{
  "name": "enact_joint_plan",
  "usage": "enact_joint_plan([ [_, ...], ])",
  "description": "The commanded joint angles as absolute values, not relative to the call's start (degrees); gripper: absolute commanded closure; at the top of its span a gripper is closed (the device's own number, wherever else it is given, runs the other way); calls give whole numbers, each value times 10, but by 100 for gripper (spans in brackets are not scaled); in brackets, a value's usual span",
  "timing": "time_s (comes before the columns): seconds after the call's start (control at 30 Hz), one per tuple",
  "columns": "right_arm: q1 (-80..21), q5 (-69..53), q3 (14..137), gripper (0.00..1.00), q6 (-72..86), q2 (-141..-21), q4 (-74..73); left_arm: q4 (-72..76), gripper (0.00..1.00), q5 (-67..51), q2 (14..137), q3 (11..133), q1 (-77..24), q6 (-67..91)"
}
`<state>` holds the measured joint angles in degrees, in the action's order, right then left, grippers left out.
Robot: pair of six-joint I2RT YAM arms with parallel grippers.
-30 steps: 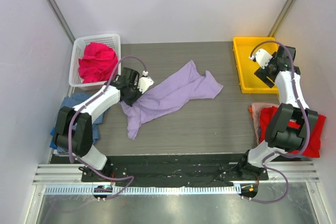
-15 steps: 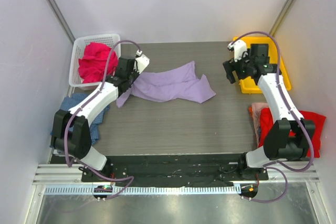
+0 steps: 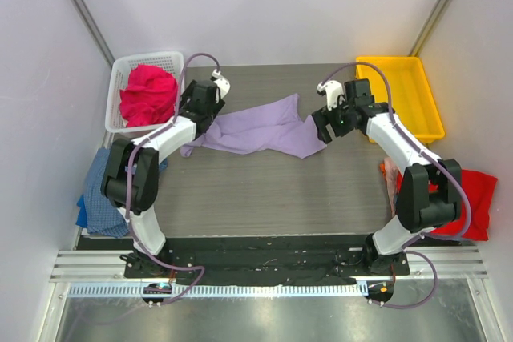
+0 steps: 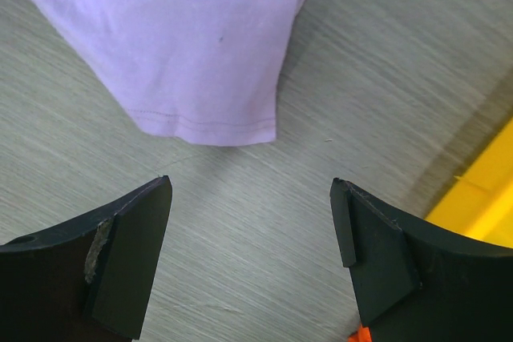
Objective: Fold and stack the t-shirts
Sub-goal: Flatten out the tshirt
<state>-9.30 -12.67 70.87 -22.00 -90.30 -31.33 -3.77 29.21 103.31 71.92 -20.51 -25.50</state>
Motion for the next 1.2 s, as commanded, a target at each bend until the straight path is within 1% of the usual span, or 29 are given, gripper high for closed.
enact_joint_plan([
  [0.0,-113,-115,692,12,-202,-911,-278,29,20,341,1022,737,-202,-261],
  [0.27,-140,-116,676,13,-203,-957,-254,-1,17,288,929,659,-203,-236],
  [0.37,-140,-118,674,14,-206,-978,-246,-22,14,260,884,617,-203,-236],
  [0.53,-140,-105,667,19,-219,-1006,-227,-61,9,207,819,585,-204,-219],
  [0.67,-140,-98,671,26,-228,-1035,-220,-85,7,187,774,553,-204,-220],
  [0.7,-140,-98,671,31,-231,-1039,-219,-86,7,185,767,545,-203,-220],
  [0.73,-140,-95,672,34,-233,-1042,-218,-89,7,178,762,539,-204,-222],
  [0.77,-140,-94,676,43,-236,-1049,-217,-89,7,177,751,525,-204,-222],
  [0.83,-140,-94,678,50,-239,-1054,-217,-90,7,173,744,512,-203,-225],
  [0.87,-140,-94,679,57,-240,-1056,-217,-90,7,171,744,500,-204,-226],
  [0.93,-140,-94,681,64,-242,-1060,-218,-84,7,176,745,483,-203,-232],
  [0.97,-140,-94,681,70,-243,-1061,-218,-78,7,179,746,476,-204,-236],
  [1.03,-139,-94,681,76,-243,-1059,-219,-59,7,189,756,465,-204,-243],
  [1.07,-140,-92,681,86,-244,-1057,-220,-54,7,198,761,457,-202,-251],
  [1.1,-140,-91,680,93,-244,-1056,-221,-48,7,202,769,453,-203,-253],
  [1.13,-140,-90,679,98,-245,-1050,-223,-39,7,206,773,448,-202,-257],
  [1.17,-139,-88,678,99,-246,-1046,-225,-35,7,206,778,443,-202,-263],
])
